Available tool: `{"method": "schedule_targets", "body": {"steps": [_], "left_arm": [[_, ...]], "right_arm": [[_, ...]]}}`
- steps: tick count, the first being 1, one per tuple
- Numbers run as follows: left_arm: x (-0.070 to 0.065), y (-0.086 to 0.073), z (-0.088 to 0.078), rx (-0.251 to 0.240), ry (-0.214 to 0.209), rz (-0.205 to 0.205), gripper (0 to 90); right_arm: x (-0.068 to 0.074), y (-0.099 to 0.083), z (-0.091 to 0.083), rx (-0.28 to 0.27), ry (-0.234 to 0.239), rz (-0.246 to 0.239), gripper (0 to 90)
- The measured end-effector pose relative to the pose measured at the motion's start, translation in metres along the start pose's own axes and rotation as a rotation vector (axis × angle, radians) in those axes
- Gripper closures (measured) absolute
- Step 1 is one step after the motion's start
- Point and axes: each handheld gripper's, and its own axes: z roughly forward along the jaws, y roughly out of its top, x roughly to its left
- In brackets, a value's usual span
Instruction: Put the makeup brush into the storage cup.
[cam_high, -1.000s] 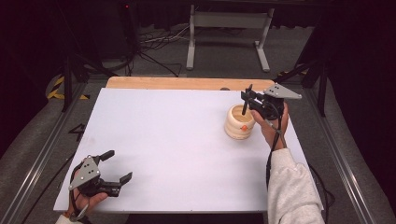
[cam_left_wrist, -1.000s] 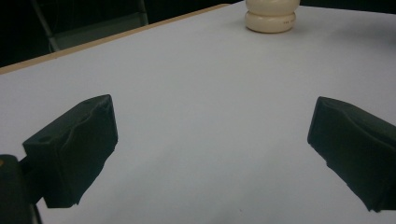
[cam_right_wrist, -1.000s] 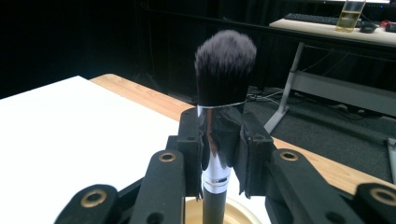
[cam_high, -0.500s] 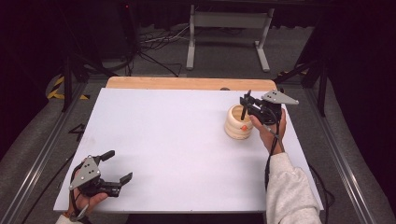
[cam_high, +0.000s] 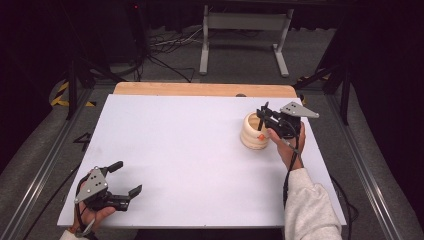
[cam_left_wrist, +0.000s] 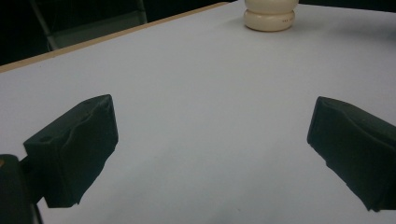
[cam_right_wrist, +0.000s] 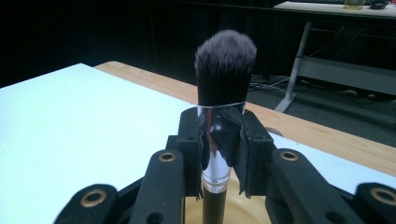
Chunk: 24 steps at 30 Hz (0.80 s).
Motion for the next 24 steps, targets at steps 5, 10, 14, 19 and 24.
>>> {"method": "schedule_targets", "body": {"steps": [5,10,14,19,24], "left_arm": [[0.0,0.0,0.001,0.006,-0.001,-0.003,2.9],[0.0,0.0,0.001,0.007,-0.003,-0.003,3.0],[0.0,0.0,0.001,0.01,-0.002,-0.001,3.1],[0.0,0.0,0.001,0.009,-0.002,-0.002,3.1],[-0.001,0.0,0.001,0.013,-0.002,0.0,3.3]], "right_arm": [[0.001,-0.005,0.0,0.01,-0.002,0.001,74.4],[0.001,-0.007,0.001,0.014,-0.001,0.008,74.4],[0.001,-0.01,0.001,0.019,0.0,0.011,74.3],[0.0,-0.012,0.001,0.024,0.001,0.019,74.3],[0.001,-0.012,0.001,0.024,0.003,0.015,74.3]]}}
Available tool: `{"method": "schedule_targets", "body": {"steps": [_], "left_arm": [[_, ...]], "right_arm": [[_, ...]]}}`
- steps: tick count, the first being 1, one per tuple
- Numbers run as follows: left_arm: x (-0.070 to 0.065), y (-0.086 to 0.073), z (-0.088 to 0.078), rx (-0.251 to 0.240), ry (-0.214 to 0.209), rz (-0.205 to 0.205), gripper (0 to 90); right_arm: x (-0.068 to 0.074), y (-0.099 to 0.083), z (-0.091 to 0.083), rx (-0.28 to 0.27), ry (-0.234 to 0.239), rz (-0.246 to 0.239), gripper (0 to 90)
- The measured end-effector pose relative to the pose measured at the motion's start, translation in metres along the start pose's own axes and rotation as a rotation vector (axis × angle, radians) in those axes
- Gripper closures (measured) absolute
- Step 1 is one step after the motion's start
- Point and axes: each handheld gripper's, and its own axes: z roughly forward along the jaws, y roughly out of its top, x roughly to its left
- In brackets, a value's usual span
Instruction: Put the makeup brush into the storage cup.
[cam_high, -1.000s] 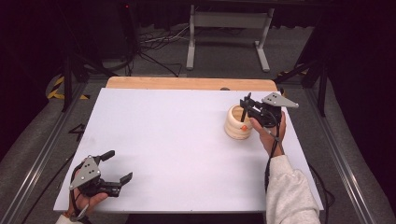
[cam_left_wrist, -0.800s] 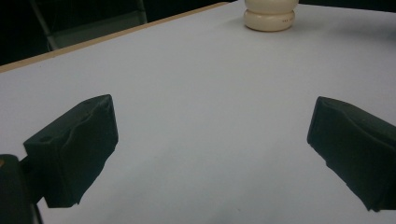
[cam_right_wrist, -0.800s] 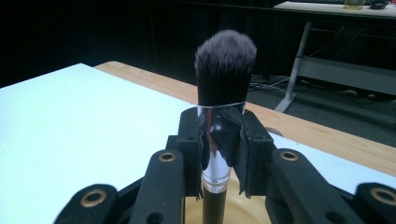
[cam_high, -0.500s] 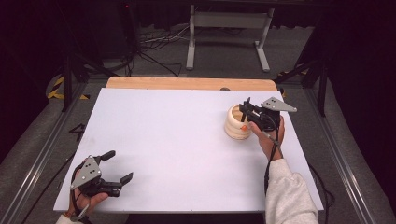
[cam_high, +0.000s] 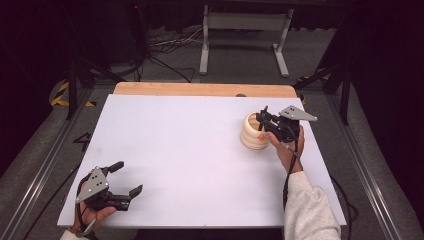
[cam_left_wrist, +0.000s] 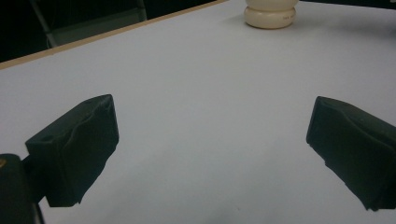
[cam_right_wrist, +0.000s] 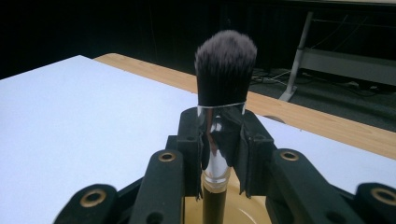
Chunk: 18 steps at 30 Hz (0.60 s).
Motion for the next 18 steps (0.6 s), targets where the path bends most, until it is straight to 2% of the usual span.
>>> {"method": "schedule_targets", "body": {"steps": [18], "left_arm": [[0.0,0.0,0.0003,0.001,-0.005,0.002,4.2]], "right_arm": [[0.0005,-0.0003,0.0016,0.004,0.009,-0.002,73.6]]}}
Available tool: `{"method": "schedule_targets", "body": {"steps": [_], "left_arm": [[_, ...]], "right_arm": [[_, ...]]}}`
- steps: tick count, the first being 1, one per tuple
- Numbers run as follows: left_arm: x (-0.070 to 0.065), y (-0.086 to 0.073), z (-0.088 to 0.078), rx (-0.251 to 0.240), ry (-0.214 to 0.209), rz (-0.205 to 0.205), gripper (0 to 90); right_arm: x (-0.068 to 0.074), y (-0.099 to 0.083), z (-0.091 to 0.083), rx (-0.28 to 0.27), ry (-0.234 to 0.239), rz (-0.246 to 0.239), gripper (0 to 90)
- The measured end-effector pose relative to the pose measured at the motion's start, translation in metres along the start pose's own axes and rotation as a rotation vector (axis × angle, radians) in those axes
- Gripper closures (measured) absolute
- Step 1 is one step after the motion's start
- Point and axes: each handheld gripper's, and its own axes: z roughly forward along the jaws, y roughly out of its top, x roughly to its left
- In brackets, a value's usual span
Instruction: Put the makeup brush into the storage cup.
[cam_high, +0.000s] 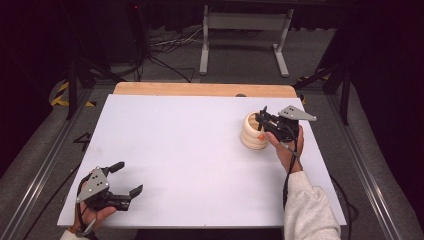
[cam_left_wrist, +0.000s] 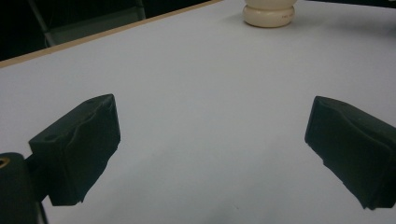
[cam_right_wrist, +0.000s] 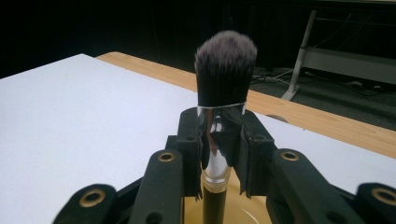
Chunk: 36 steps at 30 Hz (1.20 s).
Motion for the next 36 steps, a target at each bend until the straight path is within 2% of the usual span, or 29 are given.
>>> {"method": "schedule_targets", "body": {"steps": [2,5,8,9,12,19,23,32,36], "left_arm": [[0.0,0.0,0.0,0.001,0.001,0.001,4.1],[0.0,0.0,0.0,0.002,0.001,0.0,4.0],[0.0,0.0,0.0,0.0,0.0,0.0,3.9],[0.0,0.0,0.0,0.0,0.0,0.0,3.9],[0.0,0.0,0.0,0.002,0.0,0.0,3.9],[0.0,0.0,0.0,0.0,-0.001,-0.002,3.8],[0.0,0.0,0.0,0.0,0.0,-0.002,3.8],[0.0,0.0,0.0,-0.001,0.001,-0.005,3.8],[0.0,0.0,0.0,-0.002,0.002,-0.007,3.8]], "right_arm": [[-0.001,0.0,0.0,-0.001,-0.001,0.008,67.9],[-0.001,0.0,-0.001,-0.004,0.003,0.007,64.2],[-0.001,0.0,-0.002,-0.009,-0.01,0.009,51.7],[-0.001,0.0,-0.002,-0.009,-0.01,0.009,51.7],[0.0,0.001,-0.002,-0.005,-0.011,0.006,41.4],[0.004,0.004,-0.004,-0.009,-0.001,-0.014,31.4],[0.006,0.006,-0.008,-0.017,-0.015,-0.031,22.9],[0.011,0.009,-0.009,-0.016,-0.027,-0.051,11.6],[0.012,0.01,-0.01,-0.025,-0.015,-0.064,4.9]]}}
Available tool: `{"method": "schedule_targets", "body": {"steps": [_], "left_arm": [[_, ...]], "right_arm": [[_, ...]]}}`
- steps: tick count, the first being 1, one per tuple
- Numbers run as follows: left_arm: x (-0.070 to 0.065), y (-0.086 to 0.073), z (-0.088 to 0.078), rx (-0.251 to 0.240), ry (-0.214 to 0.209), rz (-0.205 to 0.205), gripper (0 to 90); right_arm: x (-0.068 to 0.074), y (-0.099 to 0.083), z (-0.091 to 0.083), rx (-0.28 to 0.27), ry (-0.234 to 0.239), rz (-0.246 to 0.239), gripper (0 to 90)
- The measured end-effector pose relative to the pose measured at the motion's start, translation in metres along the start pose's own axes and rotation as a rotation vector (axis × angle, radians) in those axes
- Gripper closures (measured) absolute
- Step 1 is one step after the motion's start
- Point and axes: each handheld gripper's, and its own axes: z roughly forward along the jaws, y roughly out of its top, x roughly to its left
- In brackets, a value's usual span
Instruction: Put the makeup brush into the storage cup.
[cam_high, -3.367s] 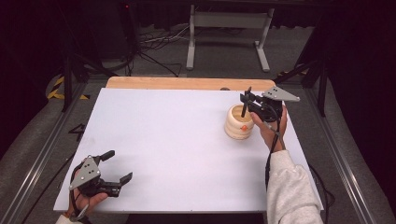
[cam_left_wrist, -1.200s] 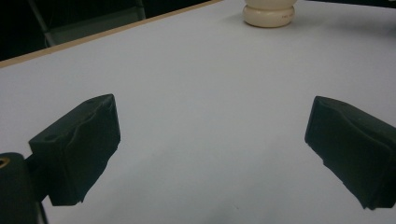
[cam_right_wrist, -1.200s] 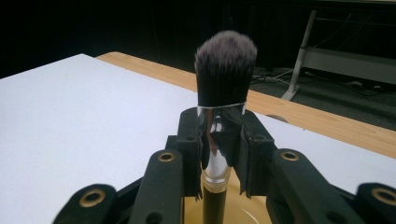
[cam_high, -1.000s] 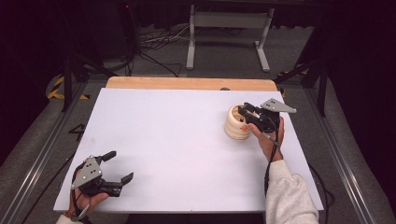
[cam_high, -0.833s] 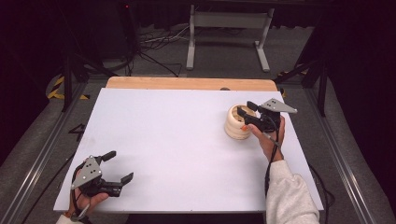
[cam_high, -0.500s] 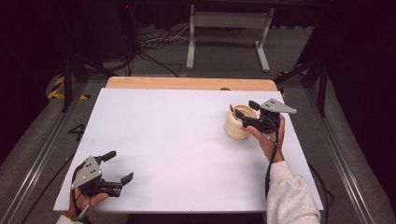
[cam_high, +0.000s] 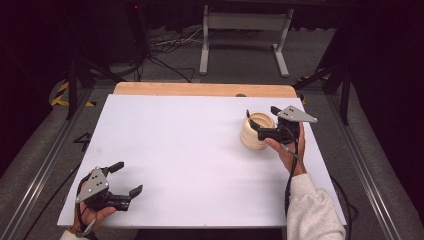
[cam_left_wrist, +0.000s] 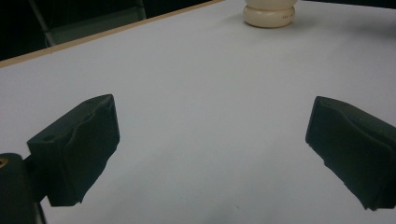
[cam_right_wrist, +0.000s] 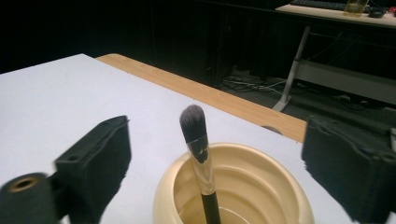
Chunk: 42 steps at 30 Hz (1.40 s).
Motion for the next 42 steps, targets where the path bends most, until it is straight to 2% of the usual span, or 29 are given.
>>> {"method": "schedule_targets", "body": {"steps": [2,8,16,23,28,31,38,42], "left_arm": [[0.0,0.0,0.0,0.0,-0.001,0.0,3.7],[0.0,0.0,0.0,0.0,-0.001,0.0,3.8],[0.0,0.0,0.0,0.005,-0.002,0.005,3.7],[0.0,0.0,0.0,0.006,0.003,0.008,3.6],[0.0,0.0,0.0,0.006,0.003,0.009,3.6],[0.0,0.0,0.0,0.006,0.004,0.008,3.6],[0.0,0.001,0.0,0.009,0.006,0.011,3.6],[0.0,0.001,0.0,0.012,0.004,0.011,3.6]], "right_arm": [[0.0,0.001,-0.002,-0.026,0.031,0.008,3.3],[0.002,0.003,-0.004,-0.04,0.027,-0.019,2.8],[0.004,0.006,-0.011,-0.065,0.034,-0.029,3.8],[0.007,0.009,-0.019,-0.065,-0.004,-0.066,4.7],[0.007,0.01,-0.026,-0.084,-0.012,-0.059,6.2],[0.008,0.009,-0.029,-0.071,-0.026,-0.079,6.2],[0.011,0.005,-0.033,-0.067,-0.016,-0.082,6.9],[0.015,0.004,-0.036,-0.064,-0.016,-0.103,7.0]]}}
